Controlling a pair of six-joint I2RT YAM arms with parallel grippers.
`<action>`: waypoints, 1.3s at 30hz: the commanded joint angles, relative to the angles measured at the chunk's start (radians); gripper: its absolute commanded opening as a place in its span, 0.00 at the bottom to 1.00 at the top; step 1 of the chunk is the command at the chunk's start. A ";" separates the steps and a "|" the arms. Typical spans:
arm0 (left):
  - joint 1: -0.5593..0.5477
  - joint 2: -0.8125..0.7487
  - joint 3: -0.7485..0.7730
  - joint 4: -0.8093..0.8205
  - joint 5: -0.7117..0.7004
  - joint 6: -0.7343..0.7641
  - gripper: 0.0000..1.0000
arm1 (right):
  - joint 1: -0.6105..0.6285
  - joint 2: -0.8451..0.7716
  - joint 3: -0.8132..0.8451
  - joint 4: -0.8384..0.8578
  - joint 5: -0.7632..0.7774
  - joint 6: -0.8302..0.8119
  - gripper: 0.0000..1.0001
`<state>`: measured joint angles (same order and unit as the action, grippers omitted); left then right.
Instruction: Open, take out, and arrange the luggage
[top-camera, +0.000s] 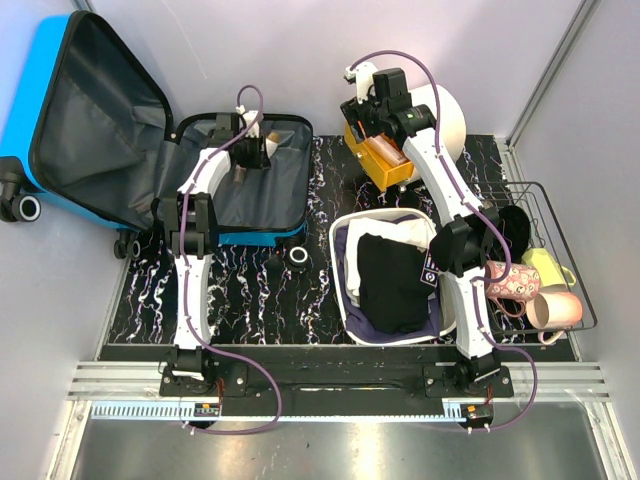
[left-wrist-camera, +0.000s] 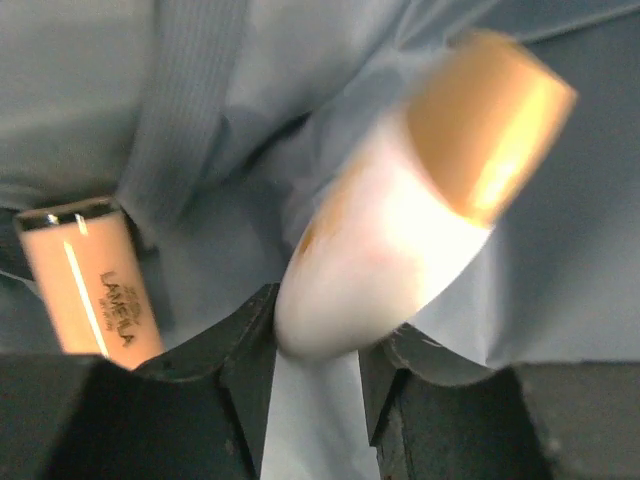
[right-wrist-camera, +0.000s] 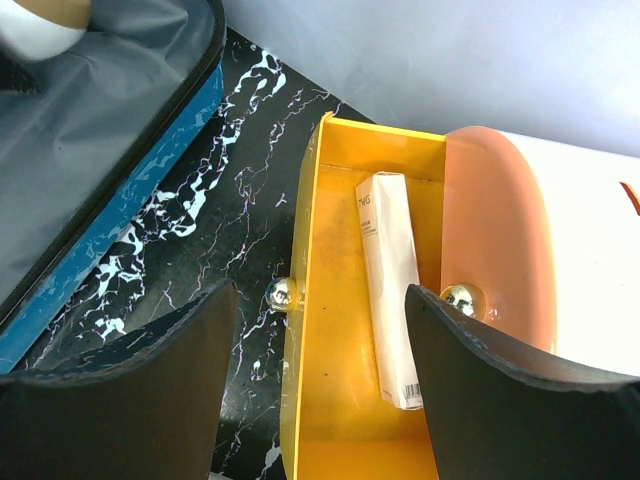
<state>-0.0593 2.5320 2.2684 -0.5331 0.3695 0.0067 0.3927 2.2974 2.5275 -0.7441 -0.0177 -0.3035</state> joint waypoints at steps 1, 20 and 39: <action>0.024 -0.068 -0.032 0.148 -0.007 0.026 0.40 | -0.003 -0.059 -0.003 0.045 0.007 -0.008 0.76; -0.025 -0.182 -0.130 0.145 0.135 0.548 0.78 | -0.003 -0.079 -0.036 0.048 -0.041 0.001 0.76; -0.120 0.027 -0.112 0.378 0.054 1.427 0.70 | -0.021 -0.096 -0.076 0.049 -0.002 -0.019 0.77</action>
<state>-0.2024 2.5290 2.1151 -0.1749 0.3737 1.2640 0.3855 2.2898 2.4554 -0.7277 -0.0429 -0.3107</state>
